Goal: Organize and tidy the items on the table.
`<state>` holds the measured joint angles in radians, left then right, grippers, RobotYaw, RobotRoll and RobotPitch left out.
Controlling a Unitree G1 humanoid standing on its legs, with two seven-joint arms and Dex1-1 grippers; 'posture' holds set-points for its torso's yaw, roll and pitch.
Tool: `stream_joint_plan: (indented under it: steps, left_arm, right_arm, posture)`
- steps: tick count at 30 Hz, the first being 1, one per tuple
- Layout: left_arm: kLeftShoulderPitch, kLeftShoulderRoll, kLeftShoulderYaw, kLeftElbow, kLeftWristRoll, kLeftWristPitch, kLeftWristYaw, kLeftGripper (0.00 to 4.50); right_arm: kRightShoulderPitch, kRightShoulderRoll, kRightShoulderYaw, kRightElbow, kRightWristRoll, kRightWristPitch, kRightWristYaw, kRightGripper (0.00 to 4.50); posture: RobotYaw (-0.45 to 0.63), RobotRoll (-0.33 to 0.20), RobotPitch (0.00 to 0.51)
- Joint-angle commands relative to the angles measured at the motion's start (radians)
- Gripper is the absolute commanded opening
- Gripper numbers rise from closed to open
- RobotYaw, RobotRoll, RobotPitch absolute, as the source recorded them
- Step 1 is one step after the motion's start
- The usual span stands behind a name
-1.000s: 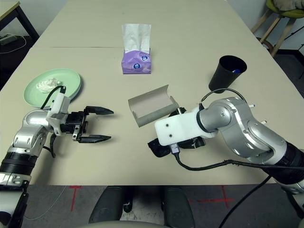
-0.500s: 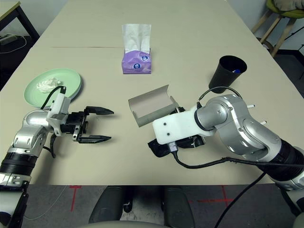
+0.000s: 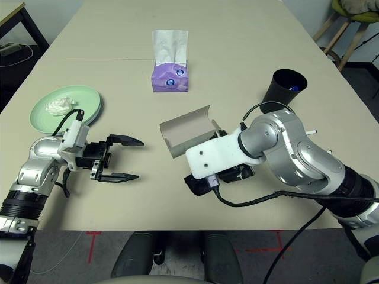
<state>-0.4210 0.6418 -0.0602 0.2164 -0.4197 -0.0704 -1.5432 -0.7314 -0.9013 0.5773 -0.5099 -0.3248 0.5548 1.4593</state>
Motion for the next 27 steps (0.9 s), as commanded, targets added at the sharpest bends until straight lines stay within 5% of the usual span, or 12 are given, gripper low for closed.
stream_joint_plan:
  steps: [1,27]
  left_arm:
    - [0.013,-0.003,-0.006,-0.025,-0.006,-0.001,-0.005,4.47]
    - [0.015,0.006,-0.009,-0.036,0.0,0.013,0.005,4.47]
  right_arm:
    - [0.008,0.006,0.012,0.004,0.006,-0.004,0.017,4.5]
    - [0.044,0.048,0.049,0.076,-0.067,-0.092,0.007,4.5]
  posture:
    - [0.12,0.0,0.176]
    - [0.13,0.0,0.172]
